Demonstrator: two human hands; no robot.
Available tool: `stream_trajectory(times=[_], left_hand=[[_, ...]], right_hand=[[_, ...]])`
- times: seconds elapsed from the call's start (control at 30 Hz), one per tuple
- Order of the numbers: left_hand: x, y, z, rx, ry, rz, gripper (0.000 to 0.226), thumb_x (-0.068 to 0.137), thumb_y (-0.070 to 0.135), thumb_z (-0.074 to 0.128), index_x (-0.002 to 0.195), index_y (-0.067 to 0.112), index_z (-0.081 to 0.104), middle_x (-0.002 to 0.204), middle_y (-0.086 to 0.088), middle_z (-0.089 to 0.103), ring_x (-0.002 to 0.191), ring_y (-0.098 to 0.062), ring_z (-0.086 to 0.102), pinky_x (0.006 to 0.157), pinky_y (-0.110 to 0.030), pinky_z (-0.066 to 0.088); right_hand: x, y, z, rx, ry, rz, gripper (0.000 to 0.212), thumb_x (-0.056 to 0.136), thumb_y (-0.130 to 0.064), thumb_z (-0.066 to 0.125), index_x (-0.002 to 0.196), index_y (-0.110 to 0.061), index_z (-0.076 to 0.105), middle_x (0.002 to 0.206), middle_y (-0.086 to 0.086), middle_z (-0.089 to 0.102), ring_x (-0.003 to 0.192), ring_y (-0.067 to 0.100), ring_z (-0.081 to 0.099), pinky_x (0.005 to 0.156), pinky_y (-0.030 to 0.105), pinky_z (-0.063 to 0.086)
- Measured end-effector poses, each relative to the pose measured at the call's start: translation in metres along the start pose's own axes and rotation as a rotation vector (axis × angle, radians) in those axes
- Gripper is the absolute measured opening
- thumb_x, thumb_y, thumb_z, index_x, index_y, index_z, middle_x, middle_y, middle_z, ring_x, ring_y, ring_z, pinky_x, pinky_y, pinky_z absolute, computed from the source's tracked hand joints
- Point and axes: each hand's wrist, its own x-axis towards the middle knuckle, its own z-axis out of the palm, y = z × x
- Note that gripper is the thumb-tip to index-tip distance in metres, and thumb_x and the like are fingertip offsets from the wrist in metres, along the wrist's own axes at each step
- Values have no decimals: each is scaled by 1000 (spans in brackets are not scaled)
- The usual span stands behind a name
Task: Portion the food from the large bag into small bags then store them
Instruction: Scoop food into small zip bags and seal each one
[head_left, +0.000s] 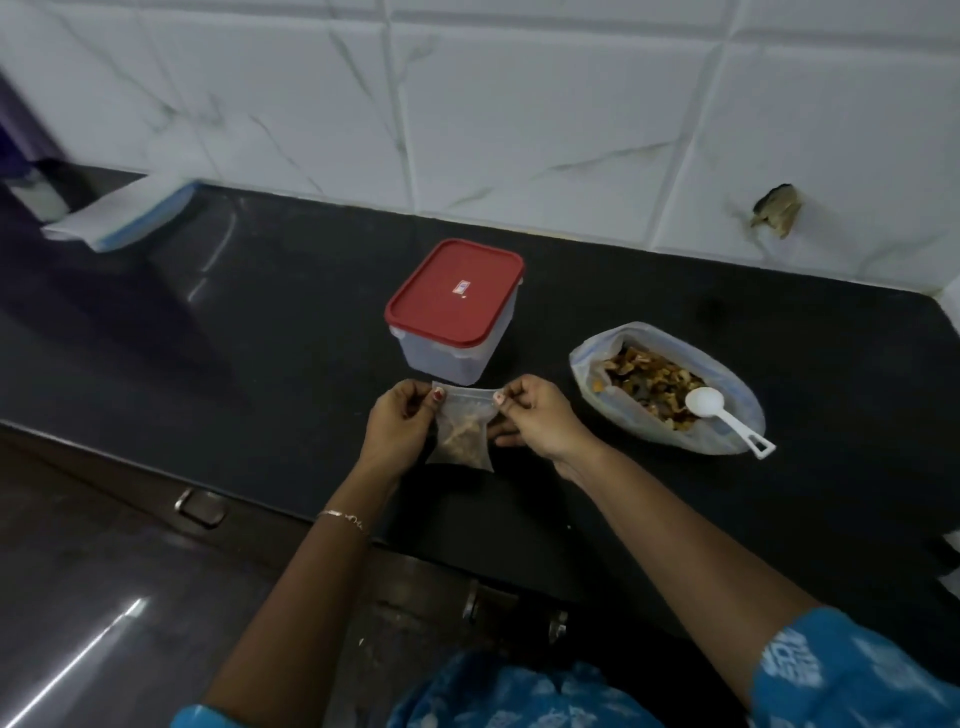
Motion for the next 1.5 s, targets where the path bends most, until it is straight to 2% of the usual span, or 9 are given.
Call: stream_trajectory(times=[0.1, 0.27, 0.43, 0.5, 0.8, 0.93, 1.03, 1.2, 1.5], left_hand=[[8, -5, -8, 93, 5, 27, 8, 96, 20, 58, 93, 17, 65, 87, 2, 66, 84, -14, 63, 69, -21, 48], [12, -4, -8, 139, -51, -3, 24, 98, 18, 52, 119, 13, 61, 112, 1, 64, 109, -15, 61, 86, -23, 50], [-8, 25, 19, 292, 270, 276, 41, 92, 14, 58, 131, 18, 50, 133, -3, 46, 123, -16, 42, 93, -26, 39], [-15, 40, 37, 258, 284, 353, 39, 91, 13, 59, 129, 19, 49, 133, -2, 45, 124, -17, 40, 92, -26, 37], [-44, 76, 171, 136, -226, 632, 29, 90, 12, 61, 118, 12, 54, 118, -3, 56, 109, -17, 53, 92, -37, 49], [-74, 85, 234, 75, -505, 699, 29, 91, 8, 60, 118, 17, 55, 115, 3, 55, 104, -12, 57, 90, -34, 51], [-92, 86, 272, 66, -745, 719, 31, 90, 8, 60, 118, 20, 55, 113, 2, 58, 102, -8, 59, 88, -35, 54], [-108, 83, 311, 150, -975, 663, 34, 89, 9, 63, 121, 18, 57, 117, 0, 57, 106, -8, 58, 93, -34, 53], [-109, 82, 334, 274, -1073, 547, 30, 92, 11, 62, 120, 19, 56, 123, -1, 56, 108, -8, 57, 81, -10, 46]], right_hand=[[15, 2, 12, -19, 16, 30, 5, 99, -13, 51, 98, -9, 54, 97, 16, 68, 71, 16, 69, 60, 24, 57], [19, 11, 9, -58, 88, 50, 12, 99, -10, 51, 105, -6, 61, 97, 12, 70, 73, 18, 71, 60, 22, 56], [-2, 10, -19, -111, 241, -39, 13, 99, -13, 51, 103, -17, 62, 95, 0, 68, 76, 13, 70, 66, 23, 57], [-16, 11, -40, -143, 346, -108, 12, 98, -15, 52, 103, -21, 62, 93, -3, 68, 75, 10, 70, 69, 25, 57], [-100, 54, -160, -280, 932, -215, 15, 93, -20, 58, 105, -21, 68, 97, -6, 69, 88, 11, 66, 77, 36, 56], [-147, 88, -210, -399, 1254, -138, 19, 90, -15, 60, 108, -18, 65, 101, 0, 66, 96, 20, 62, 87, 35, 49], [-182, 116, -243, -480, 1410, 55, 32, 84, -13, 65, 116, -16, 62, 120, 9, 59, 114, 29, 52, 98, 37, 36], [-214, 143, -274, -675, 1287, 273, 50, 78, -28, 71, 125, -19, 57, 131, 8, 52, 121, 33, 45, 96, 45, 37], [-218, 153, -290, -918, 1211, 270, 23, 86, -23, 65, 109, -18, 66, 111, 3, 66, 102, 24, 60, 89, 38, 42]])
